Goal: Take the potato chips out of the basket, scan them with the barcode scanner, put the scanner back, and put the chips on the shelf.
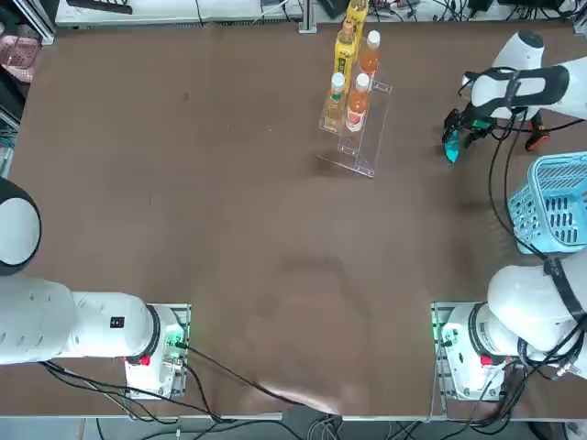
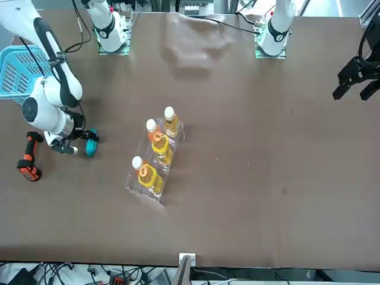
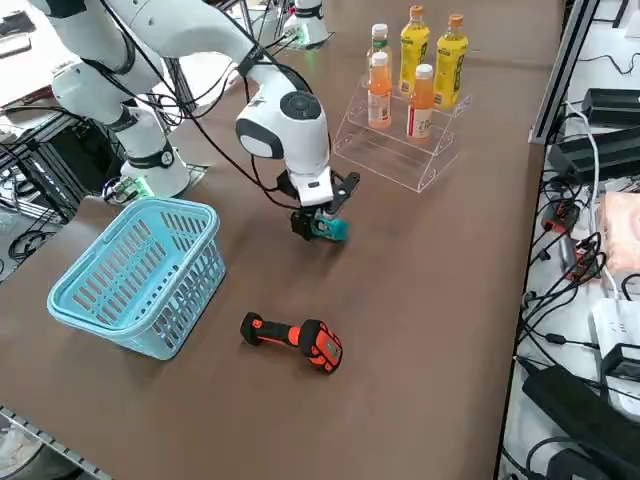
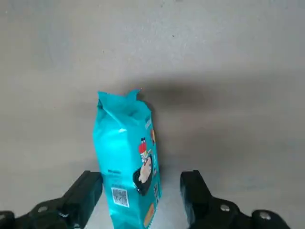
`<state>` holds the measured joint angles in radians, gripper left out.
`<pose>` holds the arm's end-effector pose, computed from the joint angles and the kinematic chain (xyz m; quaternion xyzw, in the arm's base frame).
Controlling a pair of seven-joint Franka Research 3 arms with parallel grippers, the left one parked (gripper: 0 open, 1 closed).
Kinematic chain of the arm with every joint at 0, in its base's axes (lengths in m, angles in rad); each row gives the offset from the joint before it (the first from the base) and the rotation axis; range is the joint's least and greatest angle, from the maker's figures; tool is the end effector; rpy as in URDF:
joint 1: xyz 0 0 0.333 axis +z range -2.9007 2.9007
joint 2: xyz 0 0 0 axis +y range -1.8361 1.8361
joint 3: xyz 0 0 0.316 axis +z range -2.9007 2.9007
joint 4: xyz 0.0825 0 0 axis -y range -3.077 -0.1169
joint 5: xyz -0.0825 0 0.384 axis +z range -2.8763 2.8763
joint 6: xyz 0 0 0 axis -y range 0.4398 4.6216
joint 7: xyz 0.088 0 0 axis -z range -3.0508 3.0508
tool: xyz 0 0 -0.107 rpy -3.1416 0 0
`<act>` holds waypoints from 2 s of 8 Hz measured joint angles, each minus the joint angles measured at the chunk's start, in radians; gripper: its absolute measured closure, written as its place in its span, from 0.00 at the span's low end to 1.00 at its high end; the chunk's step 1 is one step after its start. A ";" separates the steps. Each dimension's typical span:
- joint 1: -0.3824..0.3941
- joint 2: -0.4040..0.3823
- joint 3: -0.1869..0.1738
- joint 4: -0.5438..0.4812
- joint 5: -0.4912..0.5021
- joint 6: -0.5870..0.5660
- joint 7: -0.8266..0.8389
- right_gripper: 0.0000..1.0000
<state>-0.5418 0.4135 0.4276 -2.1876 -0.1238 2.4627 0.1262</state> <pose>0.5453 -0.0583 0.2045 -0.9944 0.0816 0.0474 0.0477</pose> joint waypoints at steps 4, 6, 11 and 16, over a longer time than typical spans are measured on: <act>0.001 -0.037 0.004 0.021 -0.007 -0.001 0.000 0.00; 0.003 -0.088 0.005 0.036 -0.008 -0.053 -0.002 0.00; -0.068 -0.114 -0.011 0.095 -0.045 -0.158 -0.119 0.00; -0.298 -0.058 -0.020 0.179 -0.154 -0.158 -0.416 0.00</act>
<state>-0.8397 0.3552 0.4081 -2.0083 -0.2779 2.3051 -0.2894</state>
